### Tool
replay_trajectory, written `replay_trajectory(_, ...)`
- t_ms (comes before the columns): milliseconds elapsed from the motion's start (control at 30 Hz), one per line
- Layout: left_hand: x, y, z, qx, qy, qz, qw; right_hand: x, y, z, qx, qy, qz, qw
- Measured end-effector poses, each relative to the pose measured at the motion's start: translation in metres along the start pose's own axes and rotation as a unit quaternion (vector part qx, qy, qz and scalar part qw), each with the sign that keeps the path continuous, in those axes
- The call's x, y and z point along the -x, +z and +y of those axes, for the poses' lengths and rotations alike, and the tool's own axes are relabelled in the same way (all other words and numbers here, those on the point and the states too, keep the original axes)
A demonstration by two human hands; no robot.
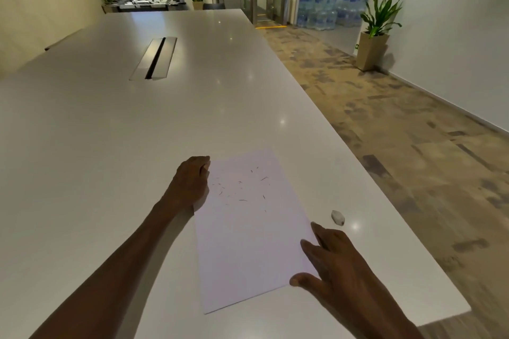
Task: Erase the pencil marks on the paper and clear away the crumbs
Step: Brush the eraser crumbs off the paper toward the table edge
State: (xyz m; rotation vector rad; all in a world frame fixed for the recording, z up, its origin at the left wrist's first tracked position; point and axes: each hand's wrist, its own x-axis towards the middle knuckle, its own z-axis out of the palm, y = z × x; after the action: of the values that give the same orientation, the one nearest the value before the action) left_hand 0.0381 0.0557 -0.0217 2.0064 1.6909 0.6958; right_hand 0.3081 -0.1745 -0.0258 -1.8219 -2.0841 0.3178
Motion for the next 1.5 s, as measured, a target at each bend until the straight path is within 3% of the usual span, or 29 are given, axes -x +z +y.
replay_trajectory(267,0.005,-0.002,-0.005,0.036,0.014,0.013,0.999,-0.005,0.003,0.002,0.071,0.01,-0.003,0.997)
replay_trajectory(400,0.023,-0.002,-0.003,0.028,0.03,0.022,0.999,-0.02,0.005,-0.012,0.025,-0.025,0.089,0.995)
replay_trajectory(500,0.043,-0.001,-0.007,0.024,0.055,0.018,0.998,-0.042,0.007,-0.031,0.079,-0.056,0.138,0.986)
replay_trajectory(733,0.067,0.009,-0.02,0.026,0.026,0.009,0.999,-0.047,0.035,-0.029,0.132,-0.055,0.076,0.987)
replay_trajectory(867,0.067,0.008,-0.023,0.026,0.034,0.001,0.999,-0.033,0.043,-0.02,0.152,0.005,0.001,0.988)
replay_trajectory(1033,0.069,0.007,-0.025,-0.005,0.045,-0.003,0.999,-0.022,0.04,-0.016,0.179,0.018,-0.01,0.984)
replay_trajectory(1233,0.071,0.012,-0.028,-0.087,0.059,0.002,0.994,-0.051,0.035,-0.054,0.024,-0.08,0.057,0.995)
replay_trajectory(1400,0.072,0.015,-0.026,-0.126,0.063,0.024,0.99,-0.104,0.045,-0.091,0.007,-0.168,-0.101,0.981)
replay_trajectory(1500,0.073,0.015,-0.027,-0.131,0.072,0.026,0.988,-0.13,0.056,-0.091,0.048,-0.188,-0.147,0.97)
